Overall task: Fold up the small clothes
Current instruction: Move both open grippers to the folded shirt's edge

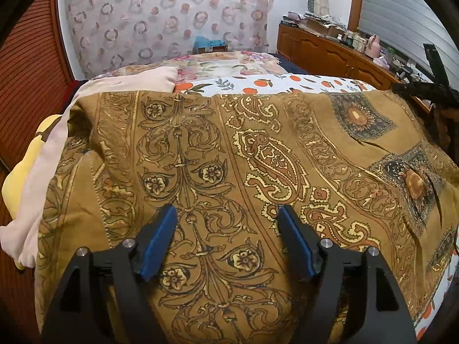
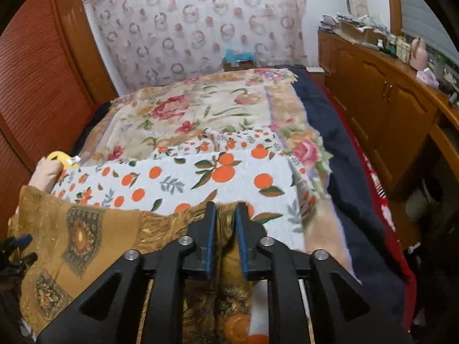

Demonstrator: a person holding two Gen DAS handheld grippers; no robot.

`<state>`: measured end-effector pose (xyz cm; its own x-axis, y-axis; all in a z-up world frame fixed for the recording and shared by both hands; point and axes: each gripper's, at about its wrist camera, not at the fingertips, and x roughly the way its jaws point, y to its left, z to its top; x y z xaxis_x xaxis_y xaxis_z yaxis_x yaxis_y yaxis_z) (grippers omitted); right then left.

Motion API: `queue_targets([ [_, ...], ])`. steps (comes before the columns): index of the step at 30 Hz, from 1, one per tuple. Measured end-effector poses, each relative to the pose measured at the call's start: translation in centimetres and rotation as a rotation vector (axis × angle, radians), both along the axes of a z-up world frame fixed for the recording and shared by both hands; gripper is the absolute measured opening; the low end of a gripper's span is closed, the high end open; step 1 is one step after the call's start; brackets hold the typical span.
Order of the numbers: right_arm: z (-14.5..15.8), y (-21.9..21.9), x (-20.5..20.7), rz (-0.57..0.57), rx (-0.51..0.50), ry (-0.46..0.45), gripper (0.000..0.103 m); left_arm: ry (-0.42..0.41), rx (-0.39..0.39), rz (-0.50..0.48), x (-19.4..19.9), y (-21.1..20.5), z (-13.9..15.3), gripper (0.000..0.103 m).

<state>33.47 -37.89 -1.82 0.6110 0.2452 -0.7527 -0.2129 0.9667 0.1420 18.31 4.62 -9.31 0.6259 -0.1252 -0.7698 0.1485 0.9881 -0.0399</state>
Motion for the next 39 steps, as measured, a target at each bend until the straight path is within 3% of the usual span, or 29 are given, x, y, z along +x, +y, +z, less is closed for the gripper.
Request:
queue_targets([
  [5, 1.1, -0.1, -0.6, 0.006, -0.026, -0.034, 0.020, 0.001, 0.000, -0.002, 0.1, 0.0, 0.0, 0.075],
  [11, 2.4, 0.6, -3.7, 0.052, -0.039, -0.068, 0.043, -0.051, 0.001, 0.019, -2.1, 0.5, 1.7, 0.075],
  [18, 3.7, 1.6, -8.4, 0.111, -0.047, -0.106, 0.054, -0.138, -0.013, 0.176, -8.0, 6.7, 4.8, 0.075],
  [27, 1.6, 3.9, -14.0, 0.182, -0.049, -0.108, 0.059, -0.110, 0.005, 0.339, -12.6, 12.4, 2.2, 0.075],
  [36, -1.9, 5.2, -18.0, 0.204, -0.085, -0.064, 0.059, -0.065, -0.061, 0.312, -13.3, 12.7, -0.6, 0.075],
  [39, -2.9, 5.3, -19.1, 0.206, -0.091, -0.050, 0.059, -0.041, -0.118, 0.313, -13.7, 13.0, -1.2, 0.069],
])
